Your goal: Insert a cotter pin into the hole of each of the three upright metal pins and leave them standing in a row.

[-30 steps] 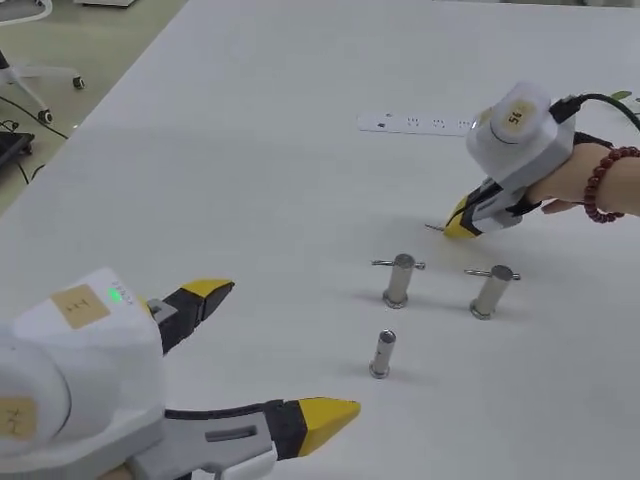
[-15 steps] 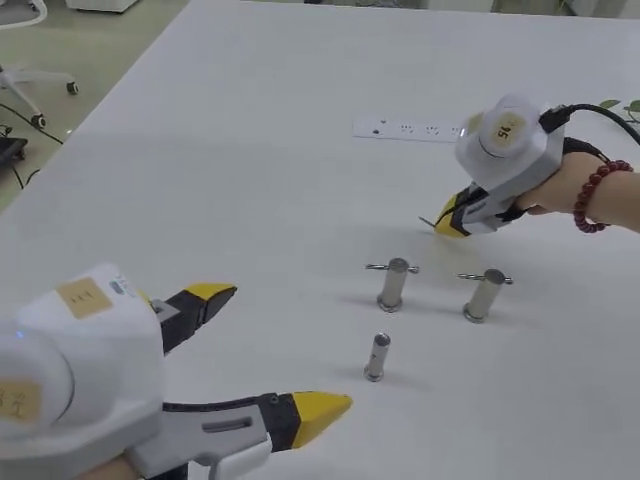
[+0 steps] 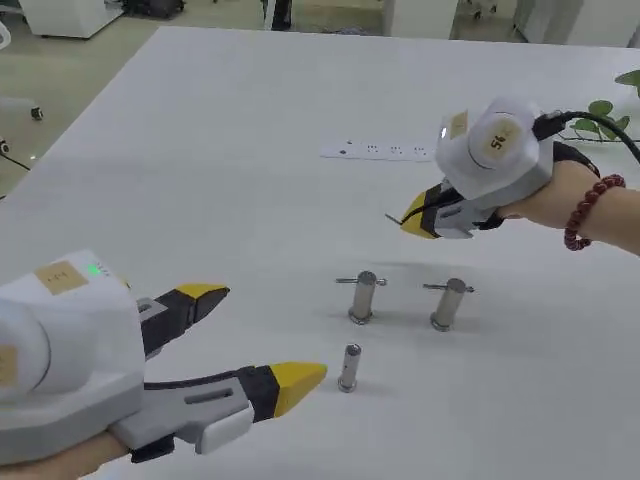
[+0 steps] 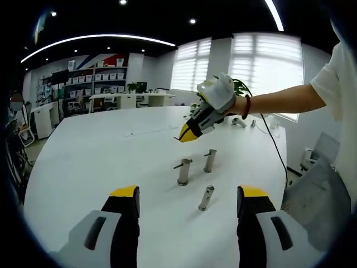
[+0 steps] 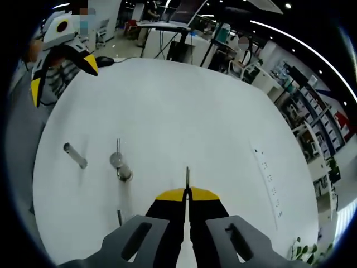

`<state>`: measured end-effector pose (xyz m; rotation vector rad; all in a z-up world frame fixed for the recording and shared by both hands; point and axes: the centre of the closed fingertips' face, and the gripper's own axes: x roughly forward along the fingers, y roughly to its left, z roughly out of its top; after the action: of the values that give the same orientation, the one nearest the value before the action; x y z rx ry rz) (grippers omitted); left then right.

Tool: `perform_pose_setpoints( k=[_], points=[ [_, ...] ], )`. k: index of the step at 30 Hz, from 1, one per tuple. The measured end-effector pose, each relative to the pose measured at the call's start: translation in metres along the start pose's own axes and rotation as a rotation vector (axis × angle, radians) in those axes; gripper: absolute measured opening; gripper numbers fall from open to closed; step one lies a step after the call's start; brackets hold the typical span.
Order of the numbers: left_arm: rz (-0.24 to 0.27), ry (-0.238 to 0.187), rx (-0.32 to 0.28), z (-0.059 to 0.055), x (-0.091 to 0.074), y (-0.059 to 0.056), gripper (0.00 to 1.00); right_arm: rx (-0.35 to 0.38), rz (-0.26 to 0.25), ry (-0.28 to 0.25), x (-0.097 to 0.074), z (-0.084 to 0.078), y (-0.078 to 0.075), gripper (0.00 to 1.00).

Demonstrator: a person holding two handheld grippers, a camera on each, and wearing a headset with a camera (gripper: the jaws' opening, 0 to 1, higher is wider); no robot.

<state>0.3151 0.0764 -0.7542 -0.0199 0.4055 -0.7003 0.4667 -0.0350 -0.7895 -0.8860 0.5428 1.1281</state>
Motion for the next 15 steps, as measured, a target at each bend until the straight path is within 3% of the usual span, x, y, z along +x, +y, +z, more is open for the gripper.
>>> perform_pose_setpoints(
  k=[7, 8, 15],
  points=[
    [-0.031, 0.001, -0.006, 0.008, 0.007, -0.007, 0.62, -0.036, -0.007, -0.052, -0.025, 0.02, 0.019, 0.02],
    [-0.035, 0.002, -0.008, 0.008, 0.008, -0.008, 0.61, -0.039, -0.006, -0.057, -0.023, 0.018, 0.016, 0.02],
    [-0.069, 0.001, -0.024, 0.017, 0.017, -0.015, 0.54, -0.079, -0.003, -0.085, -0.034, 0.025, 0.032, 0.02]
  ],
)
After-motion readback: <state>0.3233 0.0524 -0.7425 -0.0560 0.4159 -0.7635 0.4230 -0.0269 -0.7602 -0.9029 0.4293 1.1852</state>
